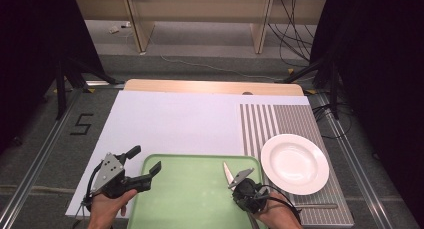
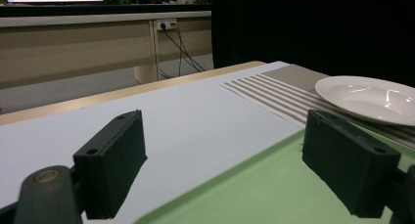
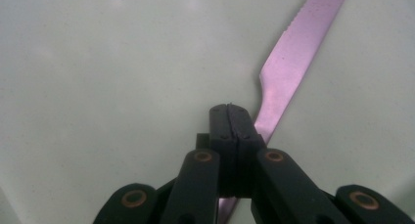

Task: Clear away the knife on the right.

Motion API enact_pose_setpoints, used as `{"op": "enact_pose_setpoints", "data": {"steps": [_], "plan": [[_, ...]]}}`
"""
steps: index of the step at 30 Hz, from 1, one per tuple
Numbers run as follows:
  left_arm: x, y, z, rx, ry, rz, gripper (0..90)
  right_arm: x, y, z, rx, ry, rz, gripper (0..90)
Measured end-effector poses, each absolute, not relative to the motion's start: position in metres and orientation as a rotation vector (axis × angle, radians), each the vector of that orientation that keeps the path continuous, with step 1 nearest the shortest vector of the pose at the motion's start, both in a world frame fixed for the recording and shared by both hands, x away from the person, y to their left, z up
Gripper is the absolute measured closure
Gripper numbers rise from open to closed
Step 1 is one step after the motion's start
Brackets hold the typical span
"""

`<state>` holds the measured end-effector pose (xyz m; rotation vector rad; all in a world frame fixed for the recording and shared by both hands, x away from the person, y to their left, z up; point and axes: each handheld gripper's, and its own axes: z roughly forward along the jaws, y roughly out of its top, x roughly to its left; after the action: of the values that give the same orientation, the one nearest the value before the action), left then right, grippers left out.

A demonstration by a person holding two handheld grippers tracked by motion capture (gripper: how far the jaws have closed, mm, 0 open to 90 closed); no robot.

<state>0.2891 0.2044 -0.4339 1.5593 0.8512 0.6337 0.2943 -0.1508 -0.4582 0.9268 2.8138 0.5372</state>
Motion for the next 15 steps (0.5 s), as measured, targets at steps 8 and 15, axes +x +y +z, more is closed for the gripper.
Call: {"op": "enact_pose_setpoints", "data": {"steps": [8,15], "plan": [[0.290,0.204,-0.434,1.551,0.847,0.631,15.9,0.296,-0.163,-0.457,0.978,2.809,0.505,90.0],[0.289,0.205,-0.434,1.558,0.854,0.634,15.9,0.296,-0.171,-0.456,1.003,2.806,0.478,90.0]]}}
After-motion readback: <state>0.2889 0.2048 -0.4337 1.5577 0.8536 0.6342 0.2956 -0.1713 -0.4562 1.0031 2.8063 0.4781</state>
